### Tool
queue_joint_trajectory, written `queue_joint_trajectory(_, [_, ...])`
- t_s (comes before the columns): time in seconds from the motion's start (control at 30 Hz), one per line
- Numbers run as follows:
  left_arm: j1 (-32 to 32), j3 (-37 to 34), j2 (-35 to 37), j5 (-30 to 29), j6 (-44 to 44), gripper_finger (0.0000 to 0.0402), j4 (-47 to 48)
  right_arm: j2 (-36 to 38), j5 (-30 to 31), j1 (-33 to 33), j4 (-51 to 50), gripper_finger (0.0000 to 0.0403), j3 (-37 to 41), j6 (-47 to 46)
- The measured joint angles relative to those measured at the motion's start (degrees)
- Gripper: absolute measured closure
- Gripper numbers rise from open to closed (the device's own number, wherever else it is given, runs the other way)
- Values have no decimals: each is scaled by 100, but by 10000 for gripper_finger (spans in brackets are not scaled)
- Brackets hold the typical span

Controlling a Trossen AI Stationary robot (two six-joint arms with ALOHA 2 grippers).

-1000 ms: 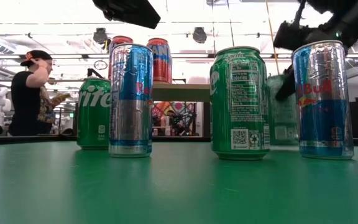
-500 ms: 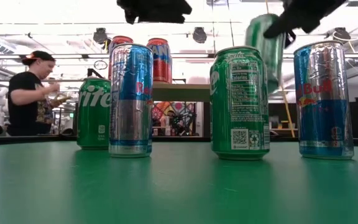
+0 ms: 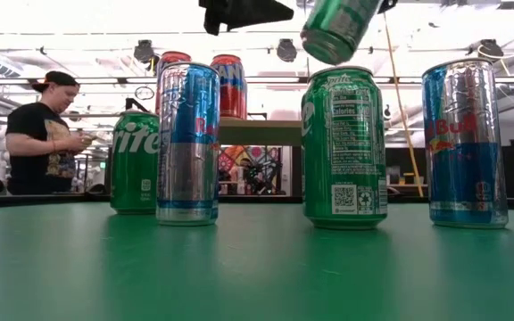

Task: Place canned beverage on shelf
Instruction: Put the green soda can on the shelf

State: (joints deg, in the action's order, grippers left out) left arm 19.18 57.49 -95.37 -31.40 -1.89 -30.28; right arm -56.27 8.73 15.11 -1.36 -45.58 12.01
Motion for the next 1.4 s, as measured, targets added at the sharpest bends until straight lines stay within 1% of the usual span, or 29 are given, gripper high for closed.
queue_joint_trajectory(0.23, [-184, 0, -310, -13, 4, 74, -560, 0, -3, 0, 265, 95, 0, 331])
queue_joint_trajectory(0.37, [-266, 0, -490, -8, -23, 50, -813, 0, 6, -4, 373, 95, 0, 418])
queue_joint_trajectory(0.5, [-308, 2, -659, 33, -450, 25, -1102, -48, 18, -16, 476, 95, 0, 480])
queue_joint_trajectory(0.6, [-308, 4, -765, 157, -741, 21, -1406, -128, 15, -15, 591, 95, 0, 535])
queue_joint_trajectory(0.73, [-340, 81, -855, 230, -834, 33, -1480, -218, -2, -15, 707, 95, 0, 602])
queue_joint_trajectory(1.03, [-400, 81, -852, 293, -939, 101, -1380, -240, 9, -17, 755, 94, 0, 545])
queue_joint_trajectory(1.17, [-400, 81, -854, 358, -938, 107, -1416, -238, 12, -17, 755, 89, 0, 466])
queue_joint_trajectory(1.27, [-399, 81, -853, 378, -921, 108, -1418, -238, 13, -17, 749, 78, 0, 385])
queue_joint_trajectory(1.4, [-388, 81, -852, 395, -952, 109, -1424, -238, 3, -17, 718, 57, 0, -59])
